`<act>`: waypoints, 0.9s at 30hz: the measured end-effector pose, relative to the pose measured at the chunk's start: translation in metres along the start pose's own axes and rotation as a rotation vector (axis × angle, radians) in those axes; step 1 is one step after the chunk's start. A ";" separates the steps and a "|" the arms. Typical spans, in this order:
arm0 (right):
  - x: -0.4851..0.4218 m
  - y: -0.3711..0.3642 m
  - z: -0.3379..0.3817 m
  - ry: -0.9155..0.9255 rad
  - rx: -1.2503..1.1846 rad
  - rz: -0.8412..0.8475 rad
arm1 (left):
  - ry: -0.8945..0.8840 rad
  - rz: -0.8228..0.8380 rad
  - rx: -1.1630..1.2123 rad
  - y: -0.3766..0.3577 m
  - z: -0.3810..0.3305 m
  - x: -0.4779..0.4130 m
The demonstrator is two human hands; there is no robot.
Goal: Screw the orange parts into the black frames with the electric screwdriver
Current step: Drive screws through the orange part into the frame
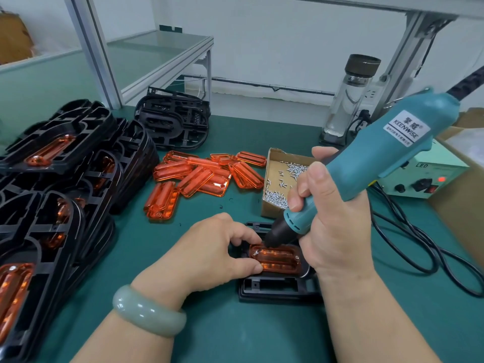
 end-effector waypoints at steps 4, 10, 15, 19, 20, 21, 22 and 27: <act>-0.002 -0.008 -0.002 -0.032 0.002 0.077 | -0.005 -0.002 -0.009 0.000 0.000 -0.001; -0.006 -0.024 -0.006 -0.043 0.102 0.176 | -0.004 -0.004 -0.006 -0.001 0.001 -0.001; -0.009 -0.031 -0.010 -0.077 0.136 0.193 | 0.001 -0.009 -0.006 0.001 0.000 0.000; -0.015 -0.034 -0.015 -0.149 0.183 0.219 | 0.003 -0.004 -0.005 0.002 -0.002 0.000; -0.015 -0.035 -0.016 -0.157 0.183 0.225 | 0.001 -0.005 -0.007 0.003 -0.003 0.000; -0.016 -0.036 -0.017 -0.160 0.182 0.232 | 0.000 -0.006 -0.009 0.003 -0.003 0.000; -0.016 -0.036 -0.017 -0.159 0.181 0.243 | 0.002 -0.008 -0.010 0.003 -0.003 0.000; -0.014 -0.032 -0.018 -0.147 0.100 0.249 | 0.008 -0.015 0.001 0.002 -0.001 0.000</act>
Point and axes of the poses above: each hand's wrist, its own x-axis away from the middle knuckle, its own y-axis out of the back of the hand, z = x × y, the point moved 8 cm from there along -x, towards the middle knuckle, and after that the axes turned 5 degrees about -x, right-handed, at the moved point
